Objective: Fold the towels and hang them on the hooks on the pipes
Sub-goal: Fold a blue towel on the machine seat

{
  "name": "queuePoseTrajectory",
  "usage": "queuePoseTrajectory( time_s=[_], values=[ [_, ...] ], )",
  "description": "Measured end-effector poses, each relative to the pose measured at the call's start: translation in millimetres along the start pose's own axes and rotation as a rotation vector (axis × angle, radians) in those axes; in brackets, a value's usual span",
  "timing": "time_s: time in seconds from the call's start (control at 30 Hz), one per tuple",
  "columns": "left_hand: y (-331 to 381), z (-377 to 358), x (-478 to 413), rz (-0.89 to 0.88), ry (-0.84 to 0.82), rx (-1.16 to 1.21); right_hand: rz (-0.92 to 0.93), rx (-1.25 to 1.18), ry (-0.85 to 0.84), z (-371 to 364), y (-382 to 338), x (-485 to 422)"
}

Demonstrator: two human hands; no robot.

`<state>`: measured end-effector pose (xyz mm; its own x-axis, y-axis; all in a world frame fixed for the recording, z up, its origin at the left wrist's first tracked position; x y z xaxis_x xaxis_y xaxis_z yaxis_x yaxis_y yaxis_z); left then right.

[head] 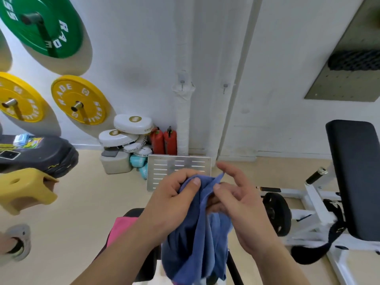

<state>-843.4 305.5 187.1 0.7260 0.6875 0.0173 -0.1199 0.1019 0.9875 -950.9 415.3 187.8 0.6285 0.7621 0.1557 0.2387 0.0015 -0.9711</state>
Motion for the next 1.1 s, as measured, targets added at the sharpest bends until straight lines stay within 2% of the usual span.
queuePoseTrajectory(
  time_s=[0.1,0.2,0.33,0.47,0.53,0.6,0.63,0.73,0.83,0.93,1.1],
  values=[
    [-5,24,7,0.032,0.005,0.13,-0.042,-0.051,-0.025,-19,4,4],
    [-11,49,14,0.077,-0.012,0.25,0.005,0.062,0.029,-40,3,7],
    [-12,83,23,0.103,-0.044,0.393,0.06,0.098,0.119,-62,4,9],
    [-15,112,30,0.081,-0.07,0.367,0.084,0.064,0.088,-84,6,14],
    [-21,131,29,0.086,0.054,0.285,0.163,0.119,0.112,-89,3,16],
    [-26,152,30,0.126,0.222,0.245,0.21,0.211,0.073,-100,0,18],
    [-26,159,32,0.13,0.25,0.231,0.211,0.252,0.036,-107,0,20],
    [-18,159,40,0.077,0.079,0.182,0.202,0.283,-0.011,-127,3,21],
    [-15,152,49,0.041,-0.067,0.221,0.169,0.141,0.074,-136,9,19],
    [-15,153,53,0.043,-0.125,0.256,0.145,0.073,0.069,-137,13,19],
    [-18,154,47,0.053,-0.206,0.239,0.16,0.216,0.01,-137,8,24]
  ],
)
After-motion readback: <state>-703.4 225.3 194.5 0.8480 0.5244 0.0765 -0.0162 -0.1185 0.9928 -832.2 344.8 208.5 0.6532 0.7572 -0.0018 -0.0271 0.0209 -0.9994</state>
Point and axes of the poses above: each hand's wrist, its own x-axis away from the middle knuckle, its own z-axis out of the back of the hand, y = z × x, the point moved 6 cm from there along -x, towards the middle knuckle, and after that the axes turned 1 degree about y, right-handed, at the moved point
